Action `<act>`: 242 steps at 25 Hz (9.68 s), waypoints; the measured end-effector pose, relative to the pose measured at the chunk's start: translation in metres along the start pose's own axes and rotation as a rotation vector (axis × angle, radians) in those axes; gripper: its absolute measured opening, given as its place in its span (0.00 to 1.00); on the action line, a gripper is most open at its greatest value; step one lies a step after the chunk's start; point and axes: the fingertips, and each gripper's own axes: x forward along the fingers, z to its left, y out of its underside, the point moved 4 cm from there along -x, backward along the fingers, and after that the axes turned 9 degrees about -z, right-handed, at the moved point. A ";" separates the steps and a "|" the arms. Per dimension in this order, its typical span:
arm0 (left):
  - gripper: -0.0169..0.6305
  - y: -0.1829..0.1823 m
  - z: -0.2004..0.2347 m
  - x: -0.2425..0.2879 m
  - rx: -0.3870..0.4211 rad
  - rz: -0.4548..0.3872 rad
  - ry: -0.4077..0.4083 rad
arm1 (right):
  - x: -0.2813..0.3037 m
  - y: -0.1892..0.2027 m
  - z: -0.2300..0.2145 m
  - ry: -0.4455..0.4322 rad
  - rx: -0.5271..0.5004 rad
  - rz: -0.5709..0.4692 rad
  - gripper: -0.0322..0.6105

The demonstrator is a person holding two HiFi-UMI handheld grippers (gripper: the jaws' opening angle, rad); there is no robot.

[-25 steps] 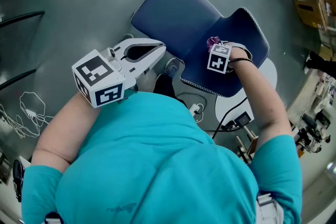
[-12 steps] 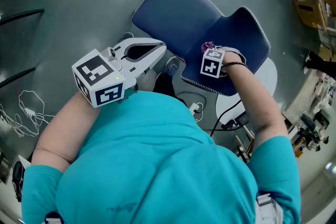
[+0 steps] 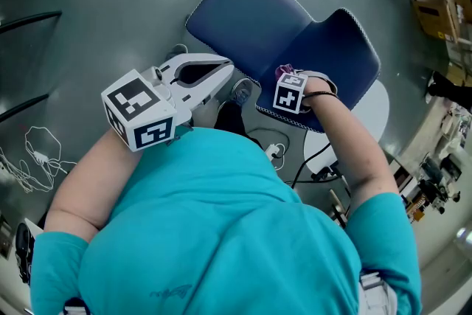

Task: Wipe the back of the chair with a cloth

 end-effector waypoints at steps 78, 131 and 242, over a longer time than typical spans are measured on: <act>0.02 0.112 0.250 0.140 0.075 0.084 -0.076 | 0.093 0.116 -0.296 0.257 -0.012 0.391 0.14; 0.02 0.109 0.237 0.140 0.103 0.069 -0.045 | 0.117 0.080 -0.241 0.166 0.005 0.340 0.14; 0.02 0.123 0.222 0.073 0.090 0.038 -0.059 | 0.134 -0.139 -0.001 -0.398 0.067 -0.114 0.15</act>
